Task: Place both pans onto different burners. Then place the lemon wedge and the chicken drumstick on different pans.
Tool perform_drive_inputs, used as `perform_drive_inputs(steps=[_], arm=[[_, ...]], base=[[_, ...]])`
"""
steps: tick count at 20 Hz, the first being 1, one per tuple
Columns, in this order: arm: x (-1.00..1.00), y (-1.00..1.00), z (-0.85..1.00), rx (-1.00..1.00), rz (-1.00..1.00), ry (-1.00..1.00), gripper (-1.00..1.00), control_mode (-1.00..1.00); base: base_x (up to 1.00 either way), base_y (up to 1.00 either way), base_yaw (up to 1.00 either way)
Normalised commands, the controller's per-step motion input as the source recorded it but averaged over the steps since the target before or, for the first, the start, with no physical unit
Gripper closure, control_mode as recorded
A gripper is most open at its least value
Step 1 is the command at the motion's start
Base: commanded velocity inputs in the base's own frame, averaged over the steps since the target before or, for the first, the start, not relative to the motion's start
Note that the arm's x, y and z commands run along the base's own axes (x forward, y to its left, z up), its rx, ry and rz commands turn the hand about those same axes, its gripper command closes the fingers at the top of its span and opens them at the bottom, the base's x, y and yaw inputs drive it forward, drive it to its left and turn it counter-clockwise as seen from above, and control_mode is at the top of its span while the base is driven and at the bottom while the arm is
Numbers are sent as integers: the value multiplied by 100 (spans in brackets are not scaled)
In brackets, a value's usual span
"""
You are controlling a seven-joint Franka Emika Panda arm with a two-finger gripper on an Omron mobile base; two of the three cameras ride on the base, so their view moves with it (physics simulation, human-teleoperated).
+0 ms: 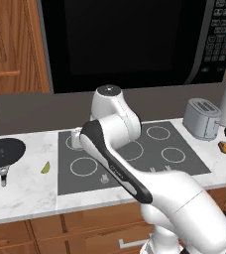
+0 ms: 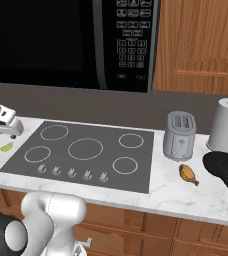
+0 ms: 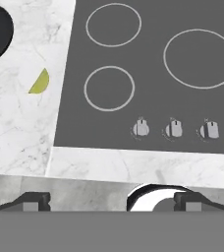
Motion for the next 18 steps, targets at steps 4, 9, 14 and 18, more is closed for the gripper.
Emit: perform_drive_inputs(steps=[4, 9, 14, 18], arm=[[0, 47, -9, 0, 0, 0, -100, -100], [0, 45, -10, 0, 0, 0, -100, -100], [0, 42, -10, 0, 0, 0, -100, -100], [0, 39, -10, 0, 0, 0, -100, -100]], base=[[0, 0, 0], [0, 0, 0], [0, 0, 0], [0, 0, 0]])
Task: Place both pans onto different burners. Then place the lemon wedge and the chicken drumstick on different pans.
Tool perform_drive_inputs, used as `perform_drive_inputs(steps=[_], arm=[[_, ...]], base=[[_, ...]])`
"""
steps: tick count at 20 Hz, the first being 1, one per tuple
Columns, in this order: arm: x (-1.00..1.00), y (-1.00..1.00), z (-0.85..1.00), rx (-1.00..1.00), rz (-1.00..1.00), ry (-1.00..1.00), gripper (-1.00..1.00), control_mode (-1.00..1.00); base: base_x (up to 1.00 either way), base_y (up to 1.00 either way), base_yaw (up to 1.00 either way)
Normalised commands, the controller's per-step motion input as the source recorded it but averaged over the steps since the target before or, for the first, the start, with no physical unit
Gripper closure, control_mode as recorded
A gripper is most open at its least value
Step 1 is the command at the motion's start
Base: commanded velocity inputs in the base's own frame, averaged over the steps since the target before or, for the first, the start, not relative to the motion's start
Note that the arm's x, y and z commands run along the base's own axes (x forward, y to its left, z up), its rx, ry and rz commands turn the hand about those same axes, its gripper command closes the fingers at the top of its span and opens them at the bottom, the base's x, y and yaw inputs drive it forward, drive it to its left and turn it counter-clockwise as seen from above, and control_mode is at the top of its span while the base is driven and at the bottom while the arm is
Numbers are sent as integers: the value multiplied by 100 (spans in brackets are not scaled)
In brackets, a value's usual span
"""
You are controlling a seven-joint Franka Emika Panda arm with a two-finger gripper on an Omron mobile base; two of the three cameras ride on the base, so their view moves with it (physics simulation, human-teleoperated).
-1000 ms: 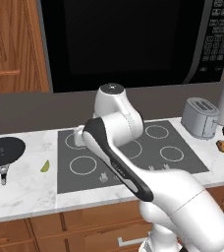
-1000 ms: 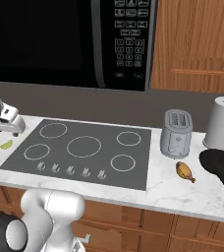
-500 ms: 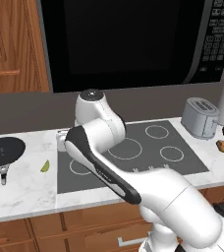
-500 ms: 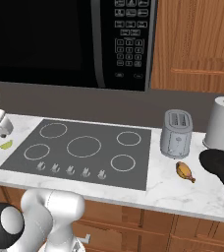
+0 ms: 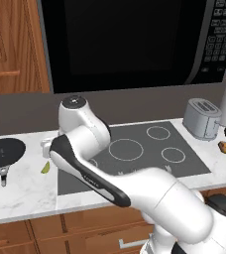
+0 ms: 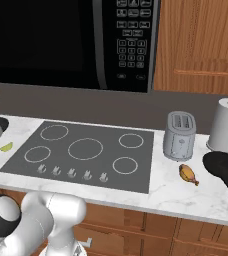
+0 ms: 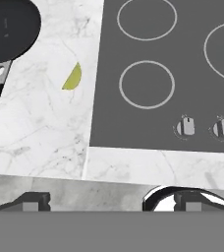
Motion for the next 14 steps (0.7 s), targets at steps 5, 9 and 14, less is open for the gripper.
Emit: perform_drive_inputs(steps=[5, 9, 14], arm=[[0, 35, -15, 0, 0, 0, -100, -100], [0, 35, -17, 0, 0, 0, -100, -100], [0, 36, -20, -1, 0, 0, -100, -100]], base=[[0, 0, 0], [0, 0, 0], [0, 0, 0]])
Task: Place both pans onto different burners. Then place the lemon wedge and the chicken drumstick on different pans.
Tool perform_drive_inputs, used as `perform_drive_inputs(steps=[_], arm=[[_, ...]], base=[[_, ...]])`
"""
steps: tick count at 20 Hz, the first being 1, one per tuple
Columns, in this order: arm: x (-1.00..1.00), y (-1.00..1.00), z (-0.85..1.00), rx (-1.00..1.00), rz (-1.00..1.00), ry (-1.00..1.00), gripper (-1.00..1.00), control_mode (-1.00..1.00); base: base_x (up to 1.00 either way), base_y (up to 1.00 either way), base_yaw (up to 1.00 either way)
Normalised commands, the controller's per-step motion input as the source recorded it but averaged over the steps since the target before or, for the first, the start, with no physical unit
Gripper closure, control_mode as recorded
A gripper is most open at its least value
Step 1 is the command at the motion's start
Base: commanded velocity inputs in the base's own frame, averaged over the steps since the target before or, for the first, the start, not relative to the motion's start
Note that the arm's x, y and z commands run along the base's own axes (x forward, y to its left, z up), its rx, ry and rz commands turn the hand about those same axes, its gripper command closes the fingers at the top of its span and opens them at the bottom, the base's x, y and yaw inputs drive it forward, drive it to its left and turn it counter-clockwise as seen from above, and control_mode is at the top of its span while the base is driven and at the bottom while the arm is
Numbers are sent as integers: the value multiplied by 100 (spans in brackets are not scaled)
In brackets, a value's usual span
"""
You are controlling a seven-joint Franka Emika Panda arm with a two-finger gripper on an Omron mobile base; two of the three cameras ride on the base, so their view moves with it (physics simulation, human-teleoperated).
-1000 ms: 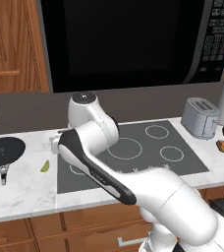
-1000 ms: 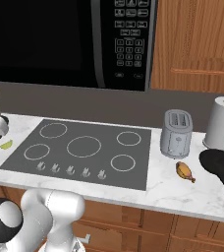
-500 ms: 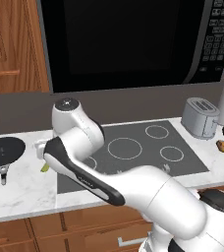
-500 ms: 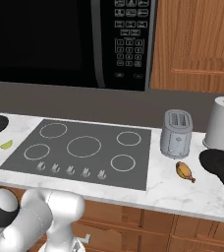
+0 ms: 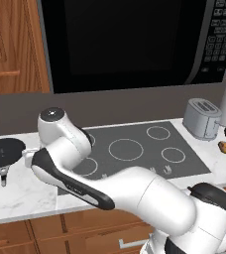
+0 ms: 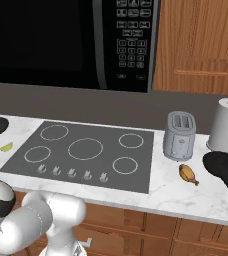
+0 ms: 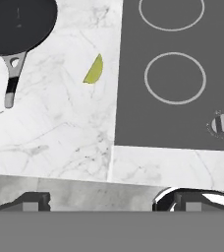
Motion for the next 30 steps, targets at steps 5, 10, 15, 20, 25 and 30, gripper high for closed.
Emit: perform_drive_inputs(steps=[5, 10, 15, 20, 25, 30], arm=[[3, 33, -16, -2, 0, 0, -100, -100], [5, 30, -10, -2, 0, 0, -100, -100], [6, 29, -11, -2, 0, 0, -100, -100], [12, 26, -11, -2, 0, 0, -100, -100], [16, 25, -12, -2, -1, 0, -100, -100], [18, 26, -15, -2, -1, 0, -100, -100]], base=[[0, 0, 0], [0, 0, 0], [0, 0, 0], [0, 0, 0], [0, 0, 0], [0, 0, 0]])
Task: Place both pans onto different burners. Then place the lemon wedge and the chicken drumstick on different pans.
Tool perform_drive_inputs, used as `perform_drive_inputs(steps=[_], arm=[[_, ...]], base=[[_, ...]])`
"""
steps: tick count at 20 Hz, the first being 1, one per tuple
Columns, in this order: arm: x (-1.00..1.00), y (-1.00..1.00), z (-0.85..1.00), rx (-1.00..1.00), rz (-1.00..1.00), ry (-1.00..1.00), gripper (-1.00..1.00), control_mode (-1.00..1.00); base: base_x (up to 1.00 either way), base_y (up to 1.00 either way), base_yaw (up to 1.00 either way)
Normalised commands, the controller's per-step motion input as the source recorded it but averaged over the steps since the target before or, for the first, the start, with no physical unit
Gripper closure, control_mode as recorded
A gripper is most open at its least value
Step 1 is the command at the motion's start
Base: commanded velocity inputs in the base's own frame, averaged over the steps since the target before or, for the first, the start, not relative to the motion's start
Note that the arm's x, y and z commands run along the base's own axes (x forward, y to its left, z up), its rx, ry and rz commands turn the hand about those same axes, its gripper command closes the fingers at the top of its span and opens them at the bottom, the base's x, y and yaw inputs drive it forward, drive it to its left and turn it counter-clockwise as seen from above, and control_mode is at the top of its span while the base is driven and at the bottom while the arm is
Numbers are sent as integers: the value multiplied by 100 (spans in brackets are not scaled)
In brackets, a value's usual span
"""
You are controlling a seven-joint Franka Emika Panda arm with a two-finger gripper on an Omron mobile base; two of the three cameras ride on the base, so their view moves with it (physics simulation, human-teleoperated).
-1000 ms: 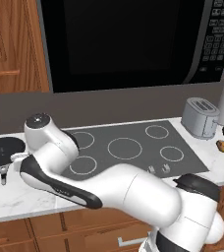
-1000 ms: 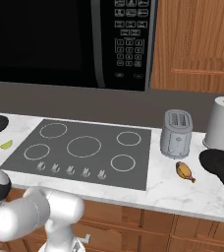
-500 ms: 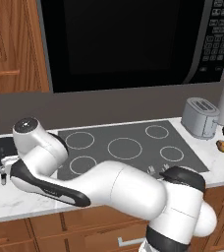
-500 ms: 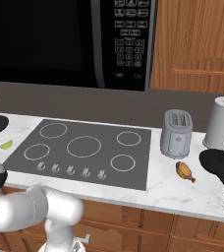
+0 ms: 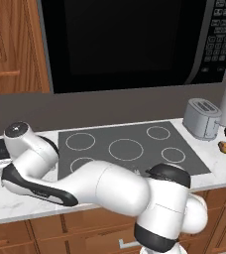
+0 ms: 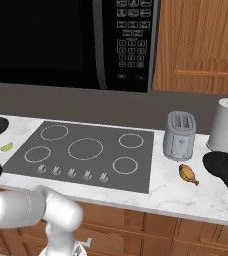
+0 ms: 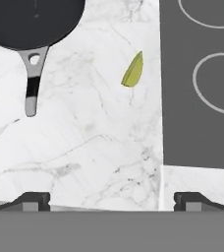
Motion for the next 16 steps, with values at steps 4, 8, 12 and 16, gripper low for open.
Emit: perform_drive_inputs(steps=[4, 8, 12, 16], arm=[[21, 26, -19, -2, -2, 0, -100, -100], [22, 26, -18, -2, -2, 0, -100, -100], [17, 23, -16, -1, -2, 0, -100, -100], [19, 16, -14, 0, -3, 0, -100, -100]], base=[[0, 0, 0], [0, 0, 0], [0, 0, 0], [0, 0, 0]])
